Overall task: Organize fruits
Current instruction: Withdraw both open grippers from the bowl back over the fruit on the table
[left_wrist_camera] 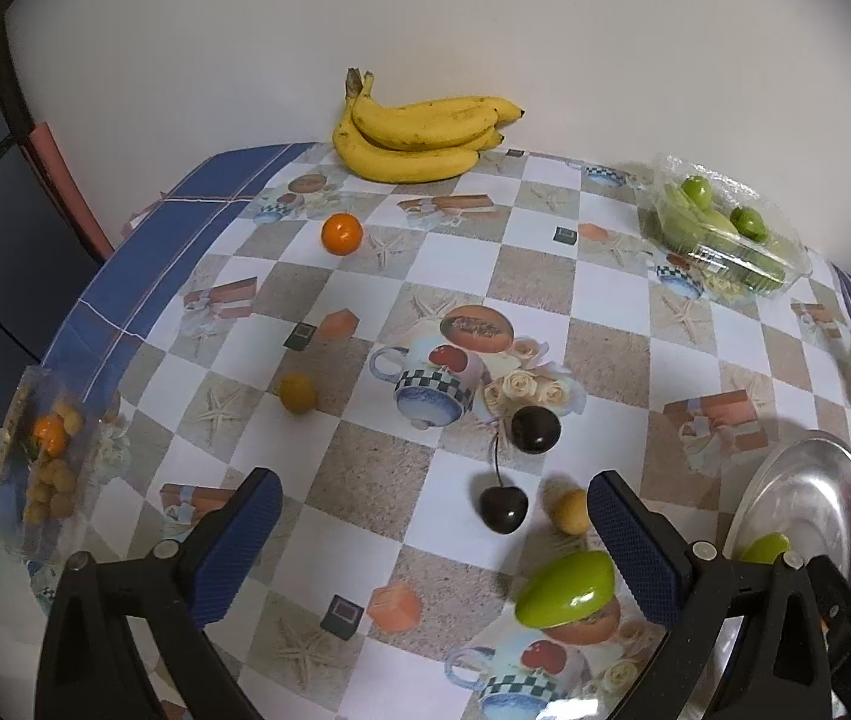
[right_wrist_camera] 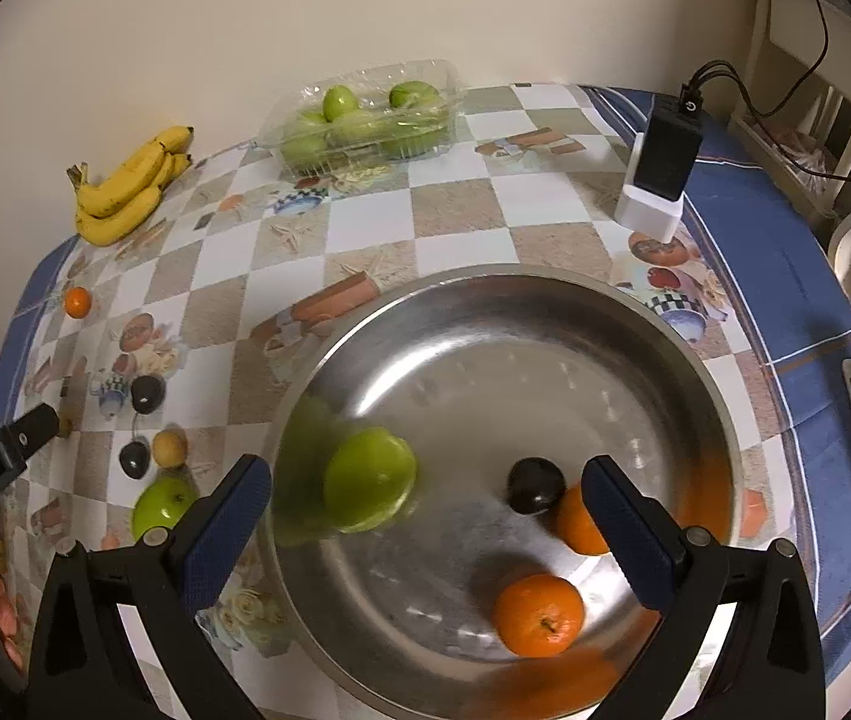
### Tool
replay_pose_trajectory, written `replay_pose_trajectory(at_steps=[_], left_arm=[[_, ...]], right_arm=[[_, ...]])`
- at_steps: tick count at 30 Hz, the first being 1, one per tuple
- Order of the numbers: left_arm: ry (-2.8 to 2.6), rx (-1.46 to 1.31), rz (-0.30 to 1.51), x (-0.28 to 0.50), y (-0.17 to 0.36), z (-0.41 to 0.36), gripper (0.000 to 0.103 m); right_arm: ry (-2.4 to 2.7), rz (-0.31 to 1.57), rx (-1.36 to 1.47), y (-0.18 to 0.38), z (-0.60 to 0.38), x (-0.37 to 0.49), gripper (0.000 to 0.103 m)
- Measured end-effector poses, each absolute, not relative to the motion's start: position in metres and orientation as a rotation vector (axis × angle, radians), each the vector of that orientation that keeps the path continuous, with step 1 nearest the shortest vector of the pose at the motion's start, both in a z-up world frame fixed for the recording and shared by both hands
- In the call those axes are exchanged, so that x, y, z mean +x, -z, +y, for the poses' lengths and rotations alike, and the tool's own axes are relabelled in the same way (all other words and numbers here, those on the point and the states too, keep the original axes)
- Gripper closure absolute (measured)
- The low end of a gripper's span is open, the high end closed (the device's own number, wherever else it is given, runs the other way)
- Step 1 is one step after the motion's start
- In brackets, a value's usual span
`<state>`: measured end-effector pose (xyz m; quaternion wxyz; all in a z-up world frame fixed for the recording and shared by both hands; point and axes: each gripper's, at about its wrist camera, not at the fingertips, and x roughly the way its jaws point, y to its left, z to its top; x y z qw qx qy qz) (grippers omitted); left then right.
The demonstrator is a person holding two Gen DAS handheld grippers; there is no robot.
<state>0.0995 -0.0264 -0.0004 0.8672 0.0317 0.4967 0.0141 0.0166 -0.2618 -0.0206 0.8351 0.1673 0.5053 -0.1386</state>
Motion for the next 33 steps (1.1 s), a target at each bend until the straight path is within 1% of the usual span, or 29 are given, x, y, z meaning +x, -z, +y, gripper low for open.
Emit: replay_pose_trajectory(at_steps=[15,19,23,33], left_arm=[[0.011,0.114,1.045,0.103,0.000,-0.019,0.000],[0.041,0.086,1.071,0.109,0.003,-0.009,0.000],[0.020,0.074,1.085,0.114,0.006,0.007,0.000],[-0.047,-0.031,1.101,0.125,0.011,0.057,0.000]], right_arm=[[0.384,1.011,0.334,0.010,-0.254,0.013,0.000],[0.404,0.982,0.306,0.008,-0.246,0.012,0.000],[0.343,0.979,0.335,0.008,-0.235,0.018,0.000],[0.116,0.994,0.285,0.004,-0.172,0.043,0.000]])
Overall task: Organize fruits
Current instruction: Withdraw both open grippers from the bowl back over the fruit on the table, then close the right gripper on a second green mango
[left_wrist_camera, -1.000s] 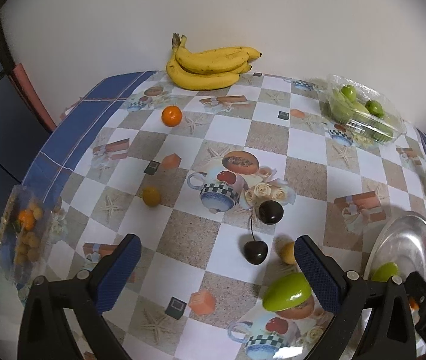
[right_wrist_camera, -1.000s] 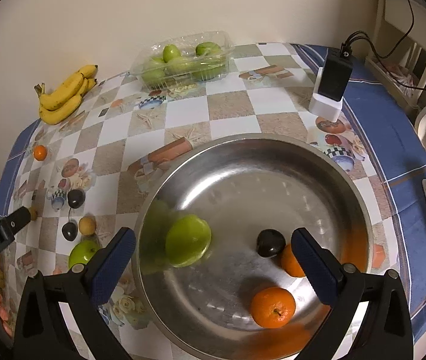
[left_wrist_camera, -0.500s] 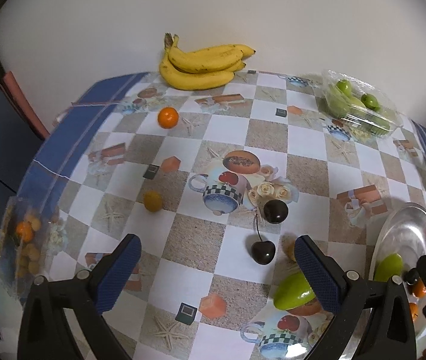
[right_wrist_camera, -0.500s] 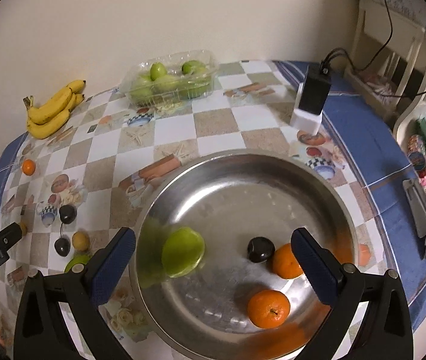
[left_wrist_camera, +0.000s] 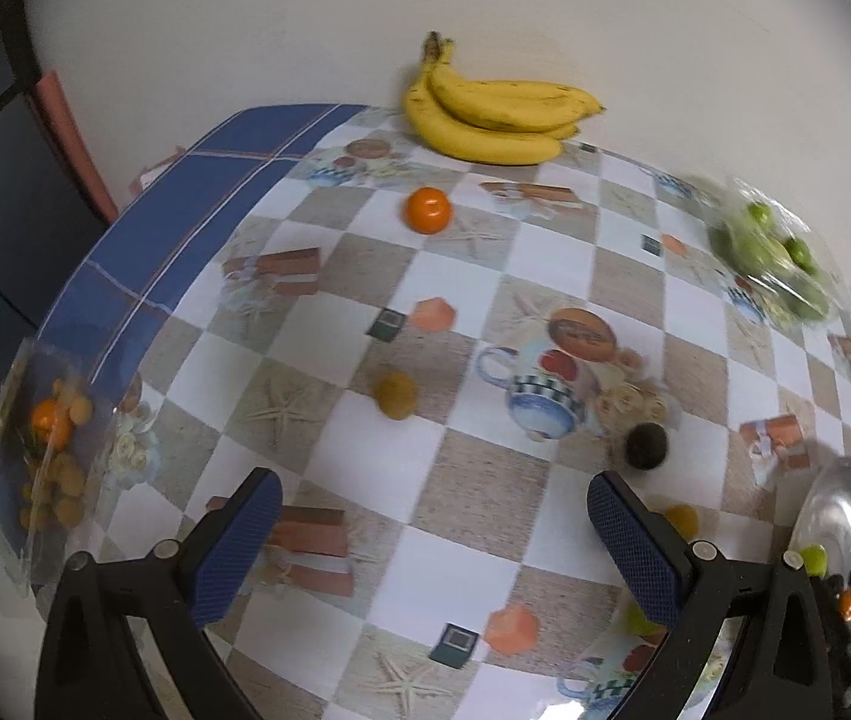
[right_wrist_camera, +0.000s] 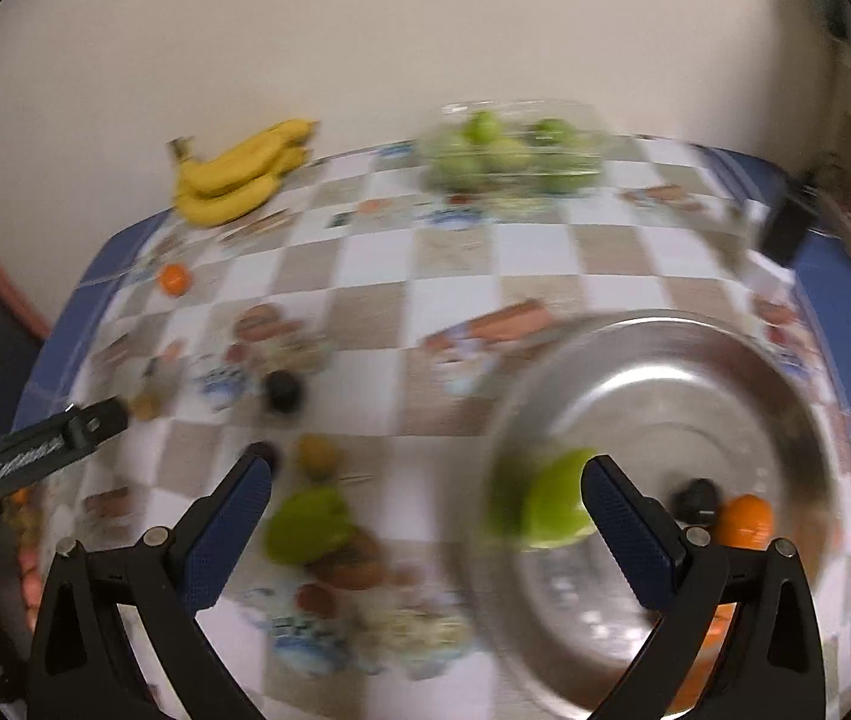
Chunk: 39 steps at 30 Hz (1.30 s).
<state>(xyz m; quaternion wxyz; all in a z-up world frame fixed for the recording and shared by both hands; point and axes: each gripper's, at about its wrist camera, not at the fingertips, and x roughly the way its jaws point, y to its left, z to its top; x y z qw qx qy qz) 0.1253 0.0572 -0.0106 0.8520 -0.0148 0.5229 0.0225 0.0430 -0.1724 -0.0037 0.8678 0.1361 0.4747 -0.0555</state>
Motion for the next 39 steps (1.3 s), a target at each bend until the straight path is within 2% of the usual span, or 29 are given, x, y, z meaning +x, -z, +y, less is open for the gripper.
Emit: replay_pose_trajectory(at_steps=[7,19,29,31,33,35,37,39], left_arm=[[-0.029,-0.068,1.132,0.129,0.019,0.068,0.000],[-0.011,0.051,1.311,0.133,0.074,0.038,0.000],[-0.010,-0.001,1.355,0.137,0.083,0.042,0.000],[-0.012,-0.013,1.357,0.138,0.083,0.043,0.000],[-0.012,-0.014,1.353,0.139,0.083,0.043,0.000],[-0.015,-0.009,1.350,0.139,0.082,0.044,0.000],[-0.013,-0.009,1.350,0.139,0.082,0.044,0.000],[-0.009,-0.011,1.352,0.139,0.081,0.044,0.000]], right_arm=[[-0.008,1.085,0.252,0.022,-0.138,0.060,0.000],[-0.072,1.239,0.221,0.062,-0.120,0.075,0.000],[-0.098,1.285,0.111,0.077,-0.106,0.082,0.001],[-0.103,1.283,0.091,0.078,-0.105,0.081,0.003],[-0.112,1.287,0.083,0.079,-0.103,0.081,0.016],[-0.119,1.297,0.081,0.081,-0.103,0.080,0.023],[-0.116,1.291,0.069,0.081,-0.102,0.079,0.024],[-0.122,1.287,0.079,0.080,-0.102,0.078,0.033]])
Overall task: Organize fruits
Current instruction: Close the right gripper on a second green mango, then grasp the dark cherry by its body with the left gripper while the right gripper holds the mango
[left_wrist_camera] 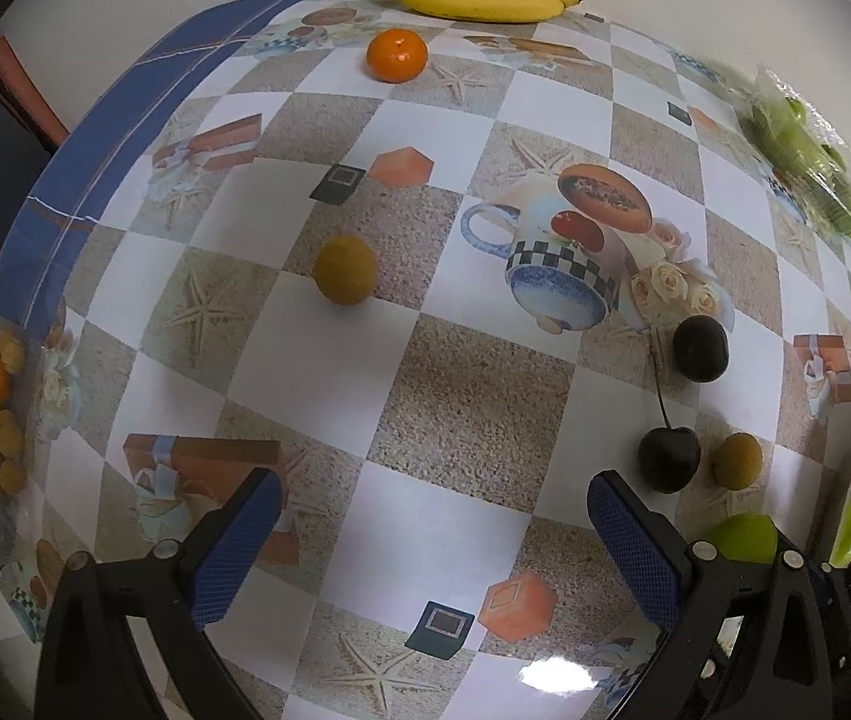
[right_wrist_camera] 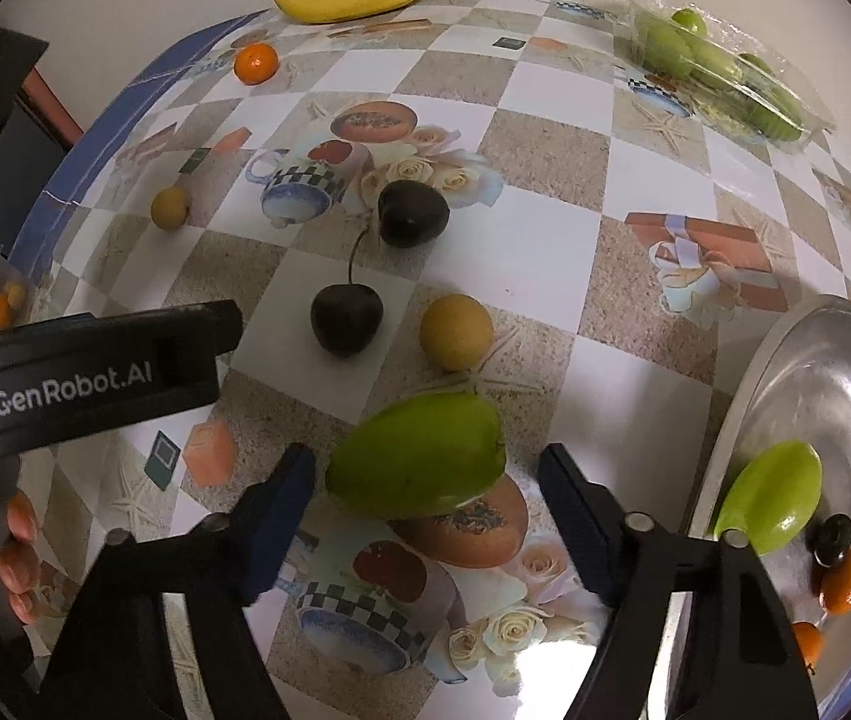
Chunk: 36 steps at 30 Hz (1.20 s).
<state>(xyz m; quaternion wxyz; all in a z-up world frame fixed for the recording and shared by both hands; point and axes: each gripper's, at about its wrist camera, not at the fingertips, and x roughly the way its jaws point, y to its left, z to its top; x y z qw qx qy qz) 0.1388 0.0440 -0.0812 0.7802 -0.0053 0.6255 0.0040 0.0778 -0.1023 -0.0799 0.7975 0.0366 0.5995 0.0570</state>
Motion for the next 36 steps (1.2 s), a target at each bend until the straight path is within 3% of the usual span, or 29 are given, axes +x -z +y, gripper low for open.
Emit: replay_pose_trajectory(at_steps=[5,20,29,36], left_arm=[[-0.006,-0.018,1.354,0.137,0.080,0.040,0.000],[0.053,-0.099,1.329,0.138,0.074,0.031,0.002],[0.188,-0.136,1.306,0.142,0.069,0.002,0.023],[0.230,-0.131,1.311,0.145,0.078,-0.015,0.048]], right_arm=[[-0.136,1.279,0.104,0.078,-0.104,0.078,0.045],[-0.122,1.226,0.160,0.060,-0.118,0.078,0.045],[-0.093,1.178,0.237,0.043,-0.141,0.076,0.045],[-0.082,1.140,0.291,0.030,-0.159,0.072,0.045]])
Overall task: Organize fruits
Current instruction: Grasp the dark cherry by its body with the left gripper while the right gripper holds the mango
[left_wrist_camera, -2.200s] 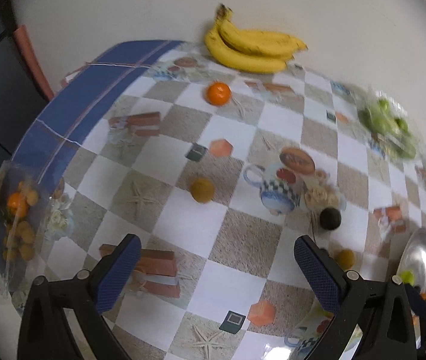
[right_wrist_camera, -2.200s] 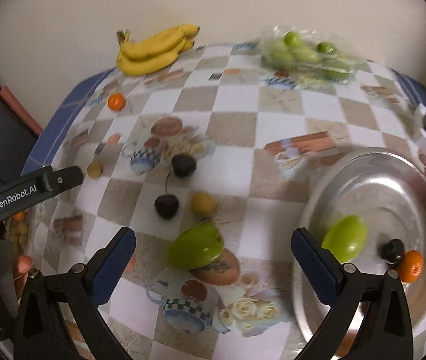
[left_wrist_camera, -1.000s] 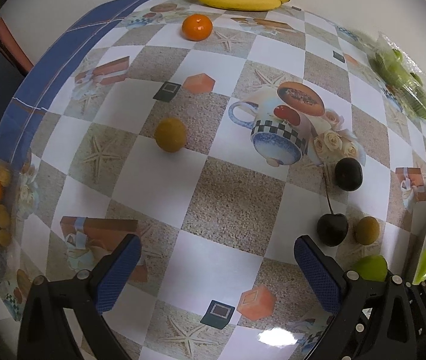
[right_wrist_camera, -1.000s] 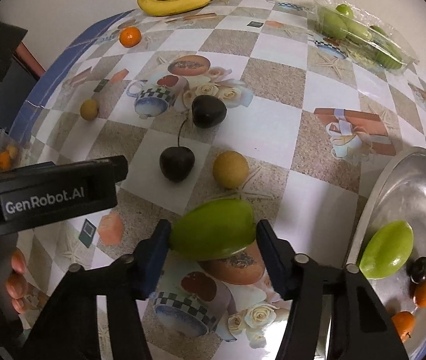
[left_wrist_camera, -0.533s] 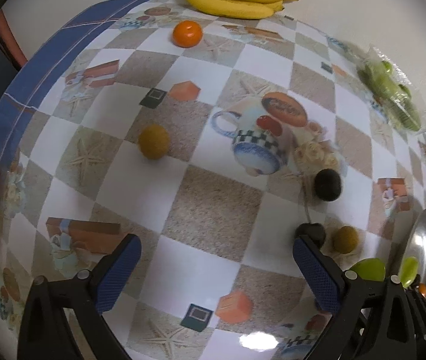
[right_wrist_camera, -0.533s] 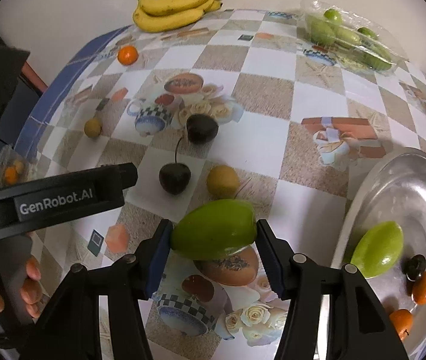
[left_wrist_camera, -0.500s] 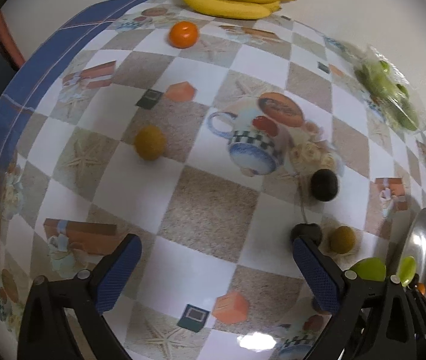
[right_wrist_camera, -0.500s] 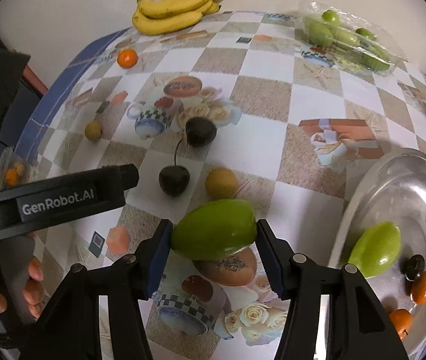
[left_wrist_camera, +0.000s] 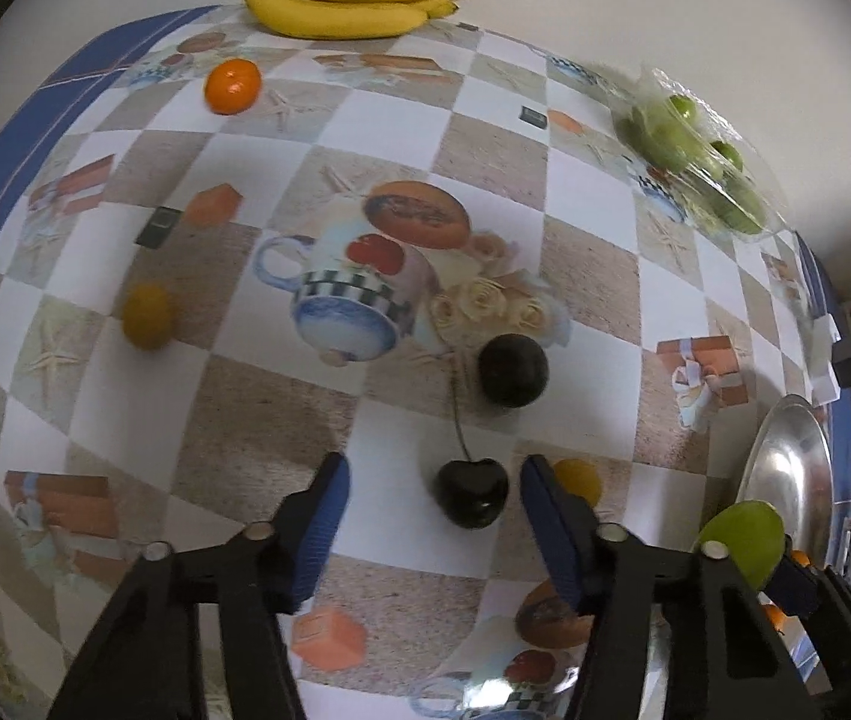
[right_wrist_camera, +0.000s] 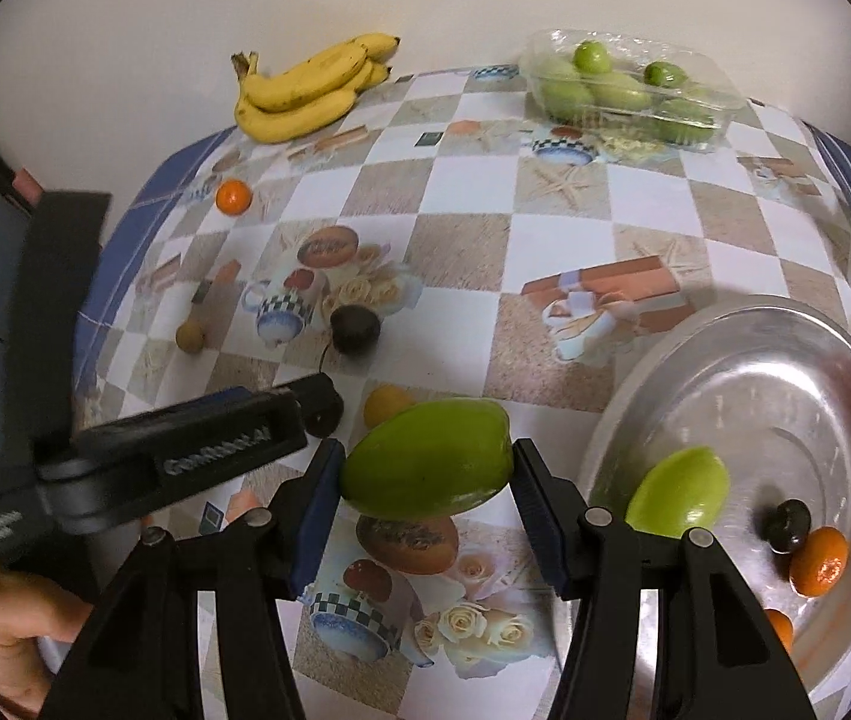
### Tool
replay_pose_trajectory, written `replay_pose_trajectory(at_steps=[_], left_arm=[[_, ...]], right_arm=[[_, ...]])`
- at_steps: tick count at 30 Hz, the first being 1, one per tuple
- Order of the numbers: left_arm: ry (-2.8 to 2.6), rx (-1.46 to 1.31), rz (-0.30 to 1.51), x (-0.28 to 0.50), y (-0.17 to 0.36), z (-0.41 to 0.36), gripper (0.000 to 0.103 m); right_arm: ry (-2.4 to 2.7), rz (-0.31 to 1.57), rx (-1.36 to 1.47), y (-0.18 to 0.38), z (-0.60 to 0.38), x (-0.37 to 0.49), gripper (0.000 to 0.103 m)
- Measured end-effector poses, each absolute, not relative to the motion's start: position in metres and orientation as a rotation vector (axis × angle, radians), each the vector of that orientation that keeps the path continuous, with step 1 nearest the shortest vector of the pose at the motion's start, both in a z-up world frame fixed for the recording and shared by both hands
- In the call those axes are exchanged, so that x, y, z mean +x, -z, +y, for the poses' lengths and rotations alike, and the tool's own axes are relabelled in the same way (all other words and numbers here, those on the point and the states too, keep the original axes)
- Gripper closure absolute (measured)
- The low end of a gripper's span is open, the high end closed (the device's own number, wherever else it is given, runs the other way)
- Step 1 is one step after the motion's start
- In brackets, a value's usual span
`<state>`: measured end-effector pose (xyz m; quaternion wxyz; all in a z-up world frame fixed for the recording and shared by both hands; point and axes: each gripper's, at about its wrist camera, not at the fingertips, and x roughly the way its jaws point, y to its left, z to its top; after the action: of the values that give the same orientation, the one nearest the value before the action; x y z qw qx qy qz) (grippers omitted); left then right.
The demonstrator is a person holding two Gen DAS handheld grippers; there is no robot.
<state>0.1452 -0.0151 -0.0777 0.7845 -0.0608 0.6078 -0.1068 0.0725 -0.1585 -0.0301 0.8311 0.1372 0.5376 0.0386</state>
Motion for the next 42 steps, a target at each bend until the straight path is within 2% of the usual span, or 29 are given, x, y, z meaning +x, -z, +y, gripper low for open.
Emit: replay_pose_trajectory(at_steps=[16,24,42], left_arm=[[0.234,-0.147,1.325,0.146,0.084,-0.025,0.074],[0.236,-0.151,1.319,0.145,0.080,-0.025,0.075],[0.302,-0.115,1.219,0.134,0.025,-0.052,0.076]], right_arm=[[-0.081,1.132,0.345,0.027,-0.173,0.068,0.045],[-0.079,1.128,0.368,0.023,-0.178,0.066,0.045],[0.075,1.142,0.473,0.025,-0.230,0.051,0.045]])
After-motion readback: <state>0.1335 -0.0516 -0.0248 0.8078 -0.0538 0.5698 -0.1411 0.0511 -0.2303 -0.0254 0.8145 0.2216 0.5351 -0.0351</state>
